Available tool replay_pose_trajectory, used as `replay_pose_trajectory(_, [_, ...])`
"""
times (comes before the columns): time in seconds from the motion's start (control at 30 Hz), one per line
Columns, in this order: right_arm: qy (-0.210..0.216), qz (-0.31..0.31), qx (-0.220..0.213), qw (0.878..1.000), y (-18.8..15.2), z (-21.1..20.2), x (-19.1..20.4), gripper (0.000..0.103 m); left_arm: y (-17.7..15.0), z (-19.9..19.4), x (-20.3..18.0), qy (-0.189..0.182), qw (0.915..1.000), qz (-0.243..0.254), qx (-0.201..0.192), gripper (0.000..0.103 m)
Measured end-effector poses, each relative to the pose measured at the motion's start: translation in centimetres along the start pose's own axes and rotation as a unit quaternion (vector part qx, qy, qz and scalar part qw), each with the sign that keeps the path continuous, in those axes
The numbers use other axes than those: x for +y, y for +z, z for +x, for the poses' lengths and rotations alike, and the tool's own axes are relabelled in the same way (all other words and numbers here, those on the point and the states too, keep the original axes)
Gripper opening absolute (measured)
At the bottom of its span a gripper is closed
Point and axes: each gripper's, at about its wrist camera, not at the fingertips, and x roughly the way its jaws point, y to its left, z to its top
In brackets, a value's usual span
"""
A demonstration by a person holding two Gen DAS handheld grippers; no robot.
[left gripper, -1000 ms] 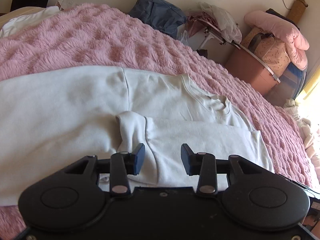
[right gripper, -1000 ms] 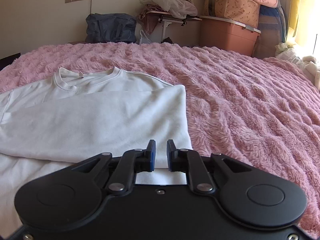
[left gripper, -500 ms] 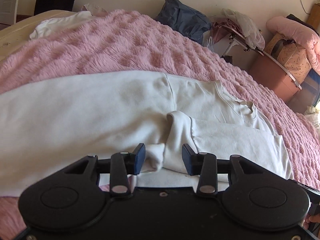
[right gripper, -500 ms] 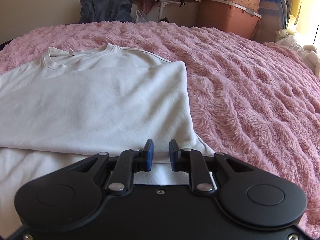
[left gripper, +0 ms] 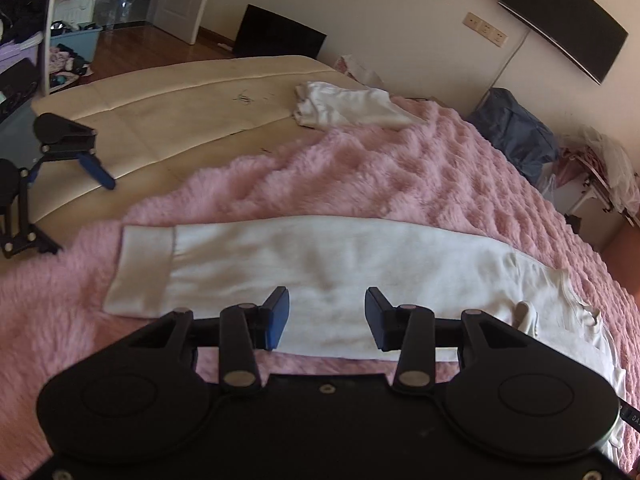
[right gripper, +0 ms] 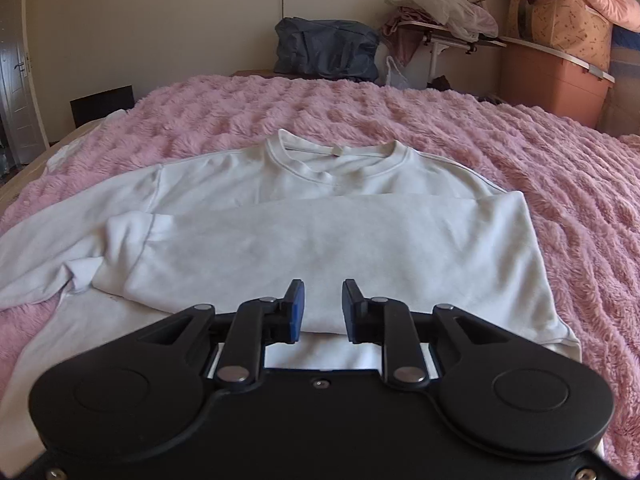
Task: Fold small clothes
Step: 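Move the left gripper to the other sleeve cuff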
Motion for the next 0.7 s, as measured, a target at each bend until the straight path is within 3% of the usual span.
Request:
replay_pose_trajectory(0.1, [0.033,-0.007,-0.004,0.999,0.6,-0.5,3.4,0.030,-0.4,-0.8,3.2,0.028,0.9992,-0.029,0.008,0.044])
replay_pose_trajectory(0.2, [0.058,-0.023,-0.007,0.998,0.9,-0.5,6.5,0.030,-0.7,-0.8,5.8,0.040,0.9969,-0.068,-0.002,0.044])
replay_pose_trajectory(0.37, [0.088,-0.057,-0.003,0.994,1.1,0.0,10.9,0.030,-1.0,1.2,9.2,0.031,0.9886,-0.147,0.003,0.044])
replay_pose_trajectory(0.7, [0.094,-0.082,0.014,0.992,0.5,0.9,13.6,0.030,-1.7,4.3,12.1,0.031,0.9757,-0.216,0.023,0.044])
